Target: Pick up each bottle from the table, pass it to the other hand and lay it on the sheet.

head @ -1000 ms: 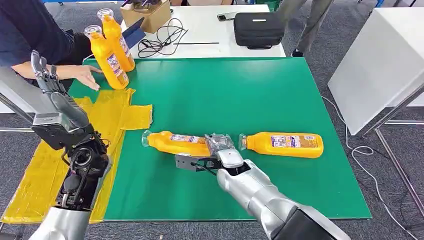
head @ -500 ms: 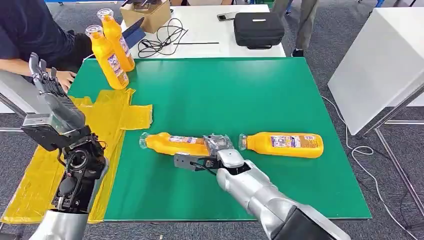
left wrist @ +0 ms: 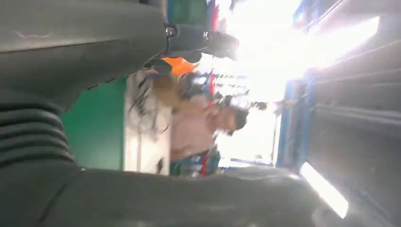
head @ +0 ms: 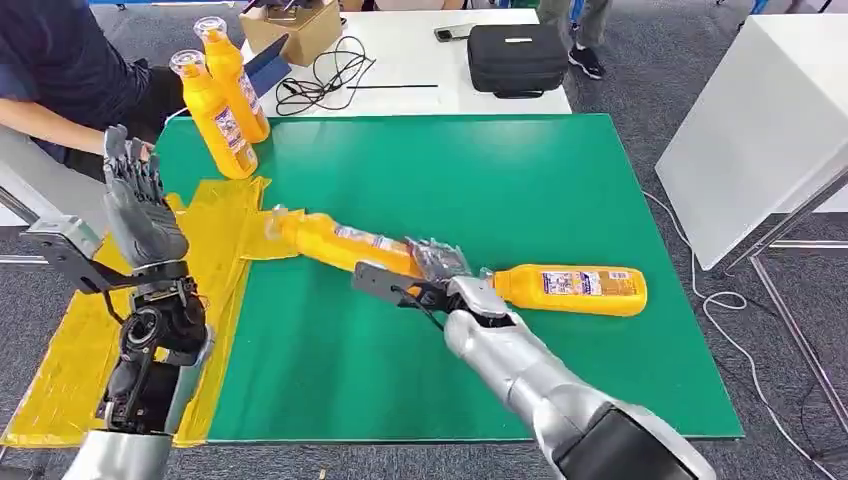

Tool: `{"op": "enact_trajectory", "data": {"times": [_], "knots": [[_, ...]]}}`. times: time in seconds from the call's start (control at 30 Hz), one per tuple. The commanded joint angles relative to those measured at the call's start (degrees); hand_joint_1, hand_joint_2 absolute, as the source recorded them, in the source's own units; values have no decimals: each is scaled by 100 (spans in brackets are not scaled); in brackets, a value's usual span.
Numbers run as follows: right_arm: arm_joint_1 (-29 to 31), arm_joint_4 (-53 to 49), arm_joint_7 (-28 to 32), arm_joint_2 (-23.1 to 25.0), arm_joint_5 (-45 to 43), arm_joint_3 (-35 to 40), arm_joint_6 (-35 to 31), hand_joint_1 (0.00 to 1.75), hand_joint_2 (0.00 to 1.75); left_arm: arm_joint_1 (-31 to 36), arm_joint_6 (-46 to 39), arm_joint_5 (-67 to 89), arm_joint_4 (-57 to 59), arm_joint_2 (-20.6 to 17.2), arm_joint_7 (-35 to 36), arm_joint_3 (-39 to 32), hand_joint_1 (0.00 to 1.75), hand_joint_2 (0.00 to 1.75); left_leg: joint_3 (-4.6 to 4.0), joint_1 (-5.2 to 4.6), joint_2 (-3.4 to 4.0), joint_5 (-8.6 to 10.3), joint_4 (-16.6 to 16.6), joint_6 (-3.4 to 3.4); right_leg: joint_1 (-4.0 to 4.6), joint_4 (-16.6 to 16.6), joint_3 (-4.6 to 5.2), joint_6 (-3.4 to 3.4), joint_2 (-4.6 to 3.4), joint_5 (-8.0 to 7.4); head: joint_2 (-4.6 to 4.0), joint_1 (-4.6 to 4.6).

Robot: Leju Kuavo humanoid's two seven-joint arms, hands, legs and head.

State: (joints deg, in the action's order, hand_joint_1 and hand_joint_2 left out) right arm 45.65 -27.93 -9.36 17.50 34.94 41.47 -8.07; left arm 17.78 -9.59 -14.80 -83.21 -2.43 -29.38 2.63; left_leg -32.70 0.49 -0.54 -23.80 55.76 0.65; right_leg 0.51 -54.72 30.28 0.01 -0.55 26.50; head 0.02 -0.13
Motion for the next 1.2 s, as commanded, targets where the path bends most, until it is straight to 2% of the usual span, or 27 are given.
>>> {"op": "enact_trajectory", "data": {"times": [0.03, 0.1, 0.13, 0.23, 0.4, 0.43, 0.5, 0.53, 0.7, 0.83, 0.87, 0.9, 0.97, 1.03, 1.1, 1.13, 1.17, 1.2], "knots": [[-1026, -2833, 63, -811, 222, -1380, 249, 175, 175, -1020, 445, -261, -355, 62, 58, -550, 0, 0, 20, -1, 1, -6, -13, 2, -1, 17, -22, 9, 4, 4, 0, -2], [-1043, -2835, 63, -793, 237, -1381, 258, 175, 175, -981, 439, -263, -368, 76, 63, -554, 0, 0, 47, 4, 4, -28, -7, 4, 4, 23, -55, 20, 9, 20, 0, -2], [-1039, -2830, 63, -787, 240, -1380, 260, 175, 175, -965, 439, -263, -371, 78, 63, -553, 0, 0, 10, 1, -14, -13, -1, 1, 1, 9, -18, 12, 20, 11, 0, 0], [-1001, -2753, 66, -757, 261, -1399, 273, 175, 175, -919, 440, -261, -333, 83, 67, -549, 0, 0, -8, 0, -10, -7, -1, -1, -1, 5, 6, 8, 13, 4, 0, 0], [-1001, -2753, 66, -757, 261, -1399, 273, 175, 175, -919, 440, -261, -333, 83, 67, -549, 0, 0, 29, 8, -1, -27, 8, -1, 7, 8, -37, 23, 18, 17, 0, -2], [-1001, -2753, 66, -757, 261, -1399, 273, 175, 175, -919, 440, -261, -333, 83, 67, -549, 0, 0, -4, 1, -9, -9, -1, -1, 0, 5, 1, 9, 14, 7, 0, -2], [-992, -2725, 83, -745, 294, -1410, 255, 175, 175, -919, 439, -261, -333, 86, 67, -552, 0, 0, -3, 0, -3, -8, -2, -1, -1, 5, 2, 8, 7, 6, 0, -4], [-1043, -2771, 113, -740, 301, -1444, 233, 175, 175, -959, 439, -261, -361, 85, 66, -564, 0, 175, 9, 2, -1, -16, 0, 0, 2, 7, -13, 13, 9, 12, 0, -2], [-1250, -2937, 239, -634, 301, -1481, 80, 175, 175, -1193, 578, -484, -358, -85, 73, -769, 0, 175, 5, 0, 4, -12, -6, -3, 0, 9, -5, 8, 1, 7, 0, -2], [-1037, -2433, 688, -512, 100, -1449, -454, 175, 175, -1345, 804, -794, -357, -147, -13, -964, 0, 175, 0, -1, 18, -12, -5, -4, -1, 4, 3, 6, -14, 3, 0, -2], [-995, -2421, 780, -557, 27, -1393, -635, 175, 175, -1347, 810, -834, -417, -117, 18, -934, 0, 175, 21, 2, 27, -23, -4, -5, 2, 6, -17, 11, -19, 9, 0, -4], [-1000, -2483, 822, -603, -57, -1403, -690, 175, 175, -1337, 827, -878, -456, -85, 58, -875, 0, 175, -3, -2, 12, -11, -5, -3, -2, 2, 7, 7, -7, 4, 0, -2], [-1053, -2745, 865, -769, -225, -1451, -685, 175, 175, -1101, 1041, -1028, -410, 94, 314, -552, 0, 175, 0, 1, 0, -13, 0, -2, 1, 2, -1, 11, 7, 8, 0, -2], [-1157, -3100, 750, -815, -286, -1431, -549, 175, 175, -798, 851, -994, -297, 261, 424, -223, 0, 175, -8, 6, -31, -10, 7, 1, 5, 4, -6, 15, 39, 12, 0, -2], [-1078, -3140, 676, -684, -287, -1341, -522, 175, 175, -590, 802, -1065, -159, 291, 493, -77, 0, 175, -19, 1, -32, -1, 3, -1, -1, 1, 16, 10, 31, 7, 0, -2], [-999, -3096, 638, -585, -278, -1270, -529, 175, 175, -496, 819, -1166, -72, 298, 560, -33, 0, 175, -4, 5, -43, -12, 14, 3, 3, 1, -10, 21, 50, 17, 0, -2], [-890, -3031, 587, -450, -210, -1151, -573, 175, 175, -378, 859, -1265, 31, 297, 621, 33, 0, 175, -22, -2, -21, -2, 5, -1, -4, -4, 19, 10, 21, 6, 0, 0], [-805, -2971, 538, -341, -151, -1057, -628, 175, 175, -297, 886, -1332, 95, 311, 663, 90, 0, 175, -12, -2, -16, -8, 8, 0, -3, -4, 8, 13, 19, 9, 0, -2]]}}
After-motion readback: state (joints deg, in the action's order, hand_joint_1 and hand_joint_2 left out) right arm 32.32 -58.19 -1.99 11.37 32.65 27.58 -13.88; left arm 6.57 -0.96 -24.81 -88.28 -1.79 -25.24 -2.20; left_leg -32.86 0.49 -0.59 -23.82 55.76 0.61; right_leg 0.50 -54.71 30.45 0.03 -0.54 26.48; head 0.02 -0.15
